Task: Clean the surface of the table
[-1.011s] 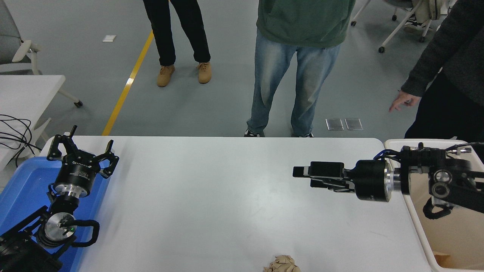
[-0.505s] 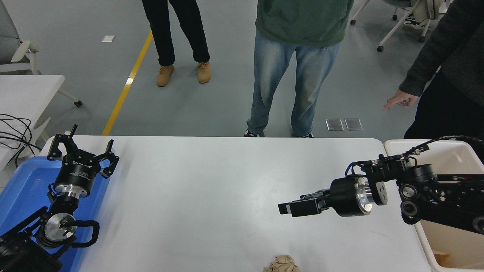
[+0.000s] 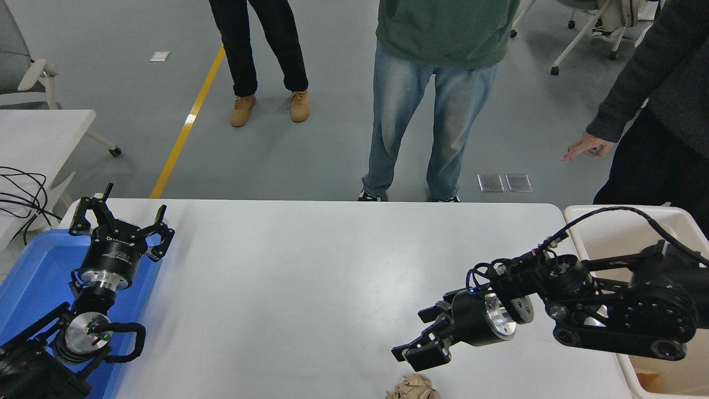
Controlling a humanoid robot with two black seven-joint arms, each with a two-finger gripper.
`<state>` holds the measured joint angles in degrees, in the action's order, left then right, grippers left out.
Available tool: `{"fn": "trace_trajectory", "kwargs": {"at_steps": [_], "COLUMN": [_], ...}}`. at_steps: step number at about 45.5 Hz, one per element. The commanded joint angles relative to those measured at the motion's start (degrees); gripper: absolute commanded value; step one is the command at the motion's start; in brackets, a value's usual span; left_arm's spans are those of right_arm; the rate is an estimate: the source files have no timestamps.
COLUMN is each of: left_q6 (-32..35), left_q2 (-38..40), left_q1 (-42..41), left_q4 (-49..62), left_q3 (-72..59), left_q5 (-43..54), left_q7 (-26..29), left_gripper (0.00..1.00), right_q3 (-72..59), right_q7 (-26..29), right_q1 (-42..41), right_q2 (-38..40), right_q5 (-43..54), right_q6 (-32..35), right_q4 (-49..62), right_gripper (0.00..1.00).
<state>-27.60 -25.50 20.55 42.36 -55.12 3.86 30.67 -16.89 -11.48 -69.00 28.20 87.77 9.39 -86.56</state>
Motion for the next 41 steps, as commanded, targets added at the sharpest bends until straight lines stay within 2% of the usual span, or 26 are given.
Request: {"fn": "trace_trajectory", "kwargs": {"at_steps": [1, 13, 24, 32, 37, 41], "left_q6": [0.00, 0.00, 0.00, 0.00, 0.00, 0.00], "left_q2": [0.01, 0.01, 0.01, 0.01, 0.01, 0.01], "left_q1": [0.02, 0.02, 0.02, -0.07, 0.02, 0.02], "left_q4": [0.00, 0.00, 0.00, 0.00, 0.00, 0.00], "left_q3": [0.01, 0.01, 0.02, 0.02, -0.07, 0.01], "left_q5": [0.00, 0.00, 0.00, 0.00, 0.09, 0.09], "left_q7": [0.01, 0.01, 0.10, 0.01, 0.10, 0.01], "left_gripper": [0.99, 0.99, 0.99, 0.99, 0.99, 0.99], "right_q3": [-0.78, -1.92, -13.43, -16.33, -17.56, -17.39], "right_q7": [0.05, -0.04, -0.74, -0.65, -0.74, -0.74], "right_q1": [-0.52, 2.91, 1.85, -2.09, -6.40, -6.76], "right_q2": [-8.34, -13.17, -10.10, -7.47, -4.13, -4.21], "right_q5": [2.32, 3.55, 5.57, 6.45, 4.61, 4.17], "right_q6": [-0.16, -3.58, -13.51, -13.34, -11.68, -11.50], "right_q4": [4.91, 12.55, 11.59, 7.64, -0.62, -1.24], "right_gripper": [0.99, 0.99, 0.99, 0.99, 0.99, 0.99]}}
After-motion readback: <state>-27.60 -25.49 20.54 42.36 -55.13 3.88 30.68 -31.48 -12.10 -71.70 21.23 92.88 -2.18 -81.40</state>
